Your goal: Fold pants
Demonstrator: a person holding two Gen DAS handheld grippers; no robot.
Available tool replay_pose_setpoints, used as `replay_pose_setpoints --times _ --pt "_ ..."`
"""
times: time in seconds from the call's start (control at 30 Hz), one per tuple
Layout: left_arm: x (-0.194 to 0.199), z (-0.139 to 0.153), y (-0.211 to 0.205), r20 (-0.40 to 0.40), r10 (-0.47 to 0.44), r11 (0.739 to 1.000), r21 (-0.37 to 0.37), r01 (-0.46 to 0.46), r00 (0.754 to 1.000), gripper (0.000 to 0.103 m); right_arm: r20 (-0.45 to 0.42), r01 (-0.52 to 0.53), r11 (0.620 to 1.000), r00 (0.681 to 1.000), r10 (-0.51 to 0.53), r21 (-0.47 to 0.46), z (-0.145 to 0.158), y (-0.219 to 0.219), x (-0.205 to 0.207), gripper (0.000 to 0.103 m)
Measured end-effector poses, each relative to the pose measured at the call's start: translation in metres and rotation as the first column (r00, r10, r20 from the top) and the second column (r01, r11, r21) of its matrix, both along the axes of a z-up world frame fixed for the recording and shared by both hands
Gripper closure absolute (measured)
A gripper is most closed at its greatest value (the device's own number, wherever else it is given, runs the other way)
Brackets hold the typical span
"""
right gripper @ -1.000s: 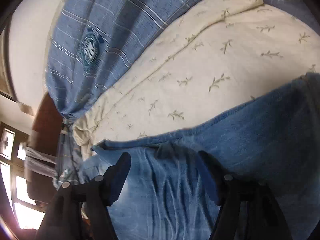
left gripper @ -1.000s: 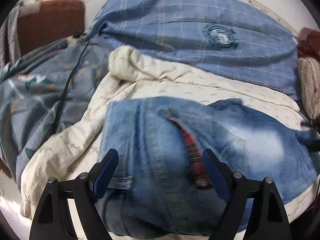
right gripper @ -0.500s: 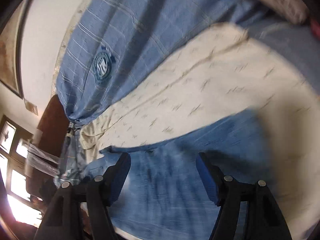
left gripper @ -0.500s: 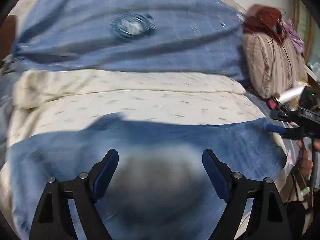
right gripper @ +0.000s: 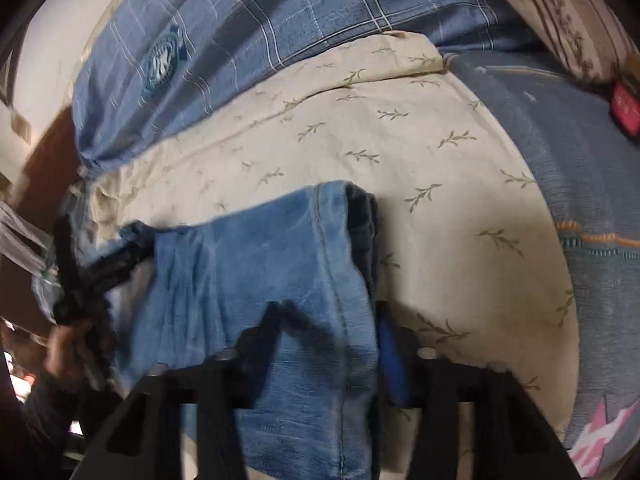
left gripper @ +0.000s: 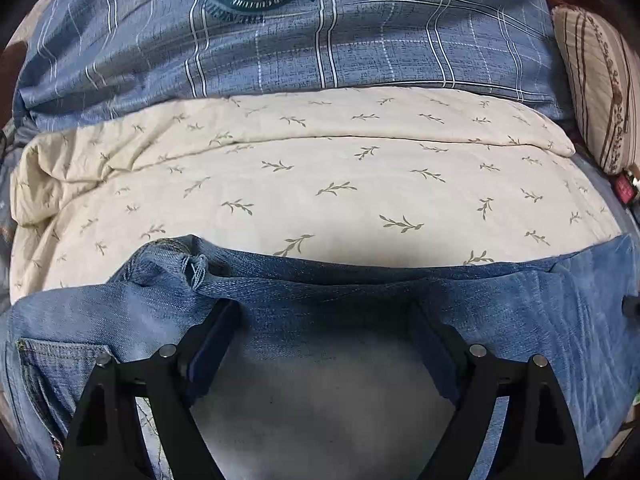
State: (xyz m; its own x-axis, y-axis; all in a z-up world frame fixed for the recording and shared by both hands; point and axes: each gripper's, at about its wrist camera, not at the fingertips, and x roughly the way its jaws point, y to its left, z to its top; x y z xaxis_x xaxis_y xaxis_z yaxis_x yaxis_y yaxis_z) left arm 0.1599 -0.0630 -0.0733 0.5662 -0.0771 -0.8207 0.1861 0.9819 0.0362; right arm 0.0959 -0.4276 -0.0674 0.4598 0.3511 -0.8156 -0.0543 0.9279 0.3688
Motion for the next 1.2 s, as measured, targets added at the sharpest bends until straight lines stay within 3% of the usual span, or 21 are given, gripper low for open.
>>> replay_pose_setpoints --times 0.07,0.1,0.17,0.23,0.27,0.33,0.4,0.43,0.47,0.53,0.6,0.7,0.77,0.8,0.83,0.87,0.93,0.97,1.03,1.2 --pt "-0.001 0.002 -0.001 0.006 0.002 1.000 0.004 -0.002 1.000 0.015 -0.018 0.020 1.000 1.000 -0.020 0.006 -0.002 -0.005 0.000 0.083" --pt "0.000 0.004 0.000 0.001 0.004 1.000 -0.002 -0.004 1.000 0.015 -0.020 0.027 1.000 0.999 -0.027 0.013 -0.001 -0.008 -0.001 0.087" --pt "-0.008 0.013 0.007 0.013 0.014 1.000 -0.024 -0.014 1.000 0.015 0.025 0.057 0.998 0.998 -0.057 0.006 0.015 -0.009 -0.009 0.094" --pt "-0.020 0.021 0.010 0.038 0.011 0.999 -0.040 -0.009 0.999 0.015 0.077 0.063 0.998 0.995 -0.062 -0.001 0.030 -0.005 -0.017 0.094" --pt "-0.028 0.025 0.010 0.052 0.008 0.998 -0.057 -0.005 0.999 0.015 0.063 0.066 0.997 0.996 -0.064 -0.026 0.028 -0.003 -0.016 0.094" --pt "-0.050 0.034 0.005 0.072 -0.023 0.996 -0.088 0.030 0.997 0.015 -0.041 0.091 0.994 0.995 -0.094 -0.055 0.001 -0.002 -0.007 0.084" --pt "-0.069 0.036 -0.006 0.080 -0.080 0.994 -0.072 0.086 0.994 0.015 -0.008 0.124 0.992 0.992 -0.124 -0.008 -0.002 -0.009 -0.010 0.073" --pt "-0.074 0.033 -0.011 0.076 -0.094 0.994 -0.055 0.099 0.993 0.015 0.010 0.160 0.987 0.987 -0.161 0.019 0.004 -0.015 -0.016 0.046" --pt "-0.077 0.025 -0.018 0.046 -0.112 0.993 -0.017 0.113 0.993 0.015 0.029 0.188 0.981 0.981 -0.190 0.042 0.009 -0.019 -0.022 0.028" --pt "-0.073 -0.002 -0.029 -0.049 -0.133 0.989 0.065 0.136 0.990 0.015 0.082 0.237 0.969 0.967 -0.243 0.072 0.027 -0.026 -0.041 0.028" --pt "-0.075 -0.005 -0.025 -0.015 -0.119 0.991 0.057 0.120 0.993 0.008 0.103 0.232 0.962 0.963 -0.248 0.146 0.044 -0.024 -0.060 0.028" --pt "-0.071 0.002 -0.019 -0.048 -0.096 0.995 0.006 0.096 0.994 0.008 0.119 0.113 0.948 0.981 -0.154 0.297 0.052 0.000 -0.083 0.028" --pt "-0.073 0.011 -0.015 -0.030 -0.083 0.996 -0.015 0.082 0.996 0.008 0.047 0.078 0.950 0.994 -0.097 0.302 0.029 0.019 -0.081 0.028" --pt "-0.076 0.016 -0.012 -0.014 -0.077 0.996 -0.035 0.076 0.997 0.008 -0.029 0.078 0.961 0.997 -0.073 0.267 0.008 0.027 -0.075 0.029" --pt "-0.078 0.022 -0.010 -0.001 -0.075 0.995 -0.060 0.074 0.997 0.008 -0.123 0.108 0.974 0.989 -0.084 0.201 -0.018 0.030 -0.069 0.044" --pt "-0.081 0.027 -0.011 0.004 -0.077 0.994 -0.074 0.077 0.997 0.008 -0.113 0.150 0.971 0.985 -0.131 0.187 -0.023 0.027 -0.069 0.050" --pt "-0.089 0.038 -0.012 0.037 -0.086 0.990 -0.107 0.090 0.996 0.008 -0.036 0.172 0.944 0.985 -0.168 0.280 -0.005 0.019 -0.079 0.049" --pt "-0.092 0.041 -0.014 0.047 -0.091 0.989 -0.116 0.096 0.995 0.008 0.023 0.183 0.929 0.979 -0.201 0.323 0.009 0.013 -0.088 0.042" --pt "-0.095 0.044 -0.021 0.046 -0.108 0.985 -0.133 0.113 0.993 0.008 0.050 0.243 0.903 0.959 -0.278 0.355 0.020 0.003 -0.103 0.032" --pt "-0.104 0.036 -0.042 0.028 -0.148 0.980 -0.132 0.151 0.989 0.008 -0.122 0.393 0.809 0.917 -0.380 0.437 -0.016 -0.015 -0.128 0.032"
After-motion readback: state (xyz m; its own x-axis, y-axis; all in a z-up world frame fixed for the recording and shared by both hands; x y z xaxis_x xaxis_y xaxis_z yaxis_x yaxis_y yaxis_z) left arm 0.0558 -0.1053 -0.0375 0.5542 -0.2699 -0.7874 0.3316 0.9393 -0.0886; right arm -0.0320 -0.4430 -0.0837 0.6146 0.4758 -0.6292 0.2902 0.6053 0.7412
